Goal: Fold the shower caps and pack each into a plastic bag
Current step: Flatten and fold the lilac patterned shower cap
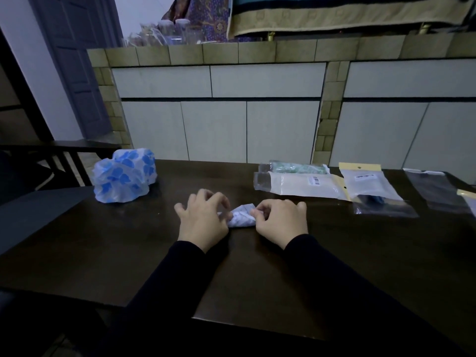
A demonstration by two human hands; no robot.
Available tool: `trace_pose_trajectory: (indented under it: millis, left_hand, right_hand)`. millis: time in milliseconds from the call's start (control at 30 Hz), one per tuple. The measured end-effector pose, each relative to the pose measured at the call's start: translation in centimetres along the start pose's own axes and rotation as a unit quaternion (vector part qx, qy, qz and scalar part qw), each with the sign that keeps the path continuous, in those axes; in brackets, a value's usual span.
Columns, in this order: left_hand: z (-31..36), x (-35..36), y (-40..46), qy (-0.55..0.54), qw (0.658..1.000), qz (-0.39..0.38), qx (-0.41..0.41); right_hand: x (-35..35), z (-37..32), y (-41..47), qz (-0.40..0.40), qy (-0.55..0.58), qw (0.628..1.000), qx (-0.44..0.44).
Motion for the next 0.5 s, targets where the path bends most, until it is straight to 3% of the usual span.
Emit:
trace_pose_trajectory:
  millis: [133,400,500]
  left_hand:
    - [0.6,-0.3,-0.2,-0.005,0.998,0.036,0.053]
    - [0.2,0.2,-0.8,0.026,0.997,-0.039,0.056]
    - [0.2,0.0,-0.6,0.018,0.998,-0.031,0.042]
  right_hand:
    - [-1.3,-1.4,-0.2,0.082,-0.04,0.992,-0.082]
    - [-0.3,-1.4,-0.3,-0.025,-0.063,0.99,-0.126]
    - [-0.3,-1.3,-0.5,-0.044,-0.059,0.988,-0.132]
Point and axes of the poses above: each hand's wrist, its own y-axis towards the middle knuckle, its own x-axis out of the palm, z = x × y, the point moved 8 cm from there along y, towards the middle knuckle, and after that the axes turned 4 degrees about -x, right-handed, at the moved point
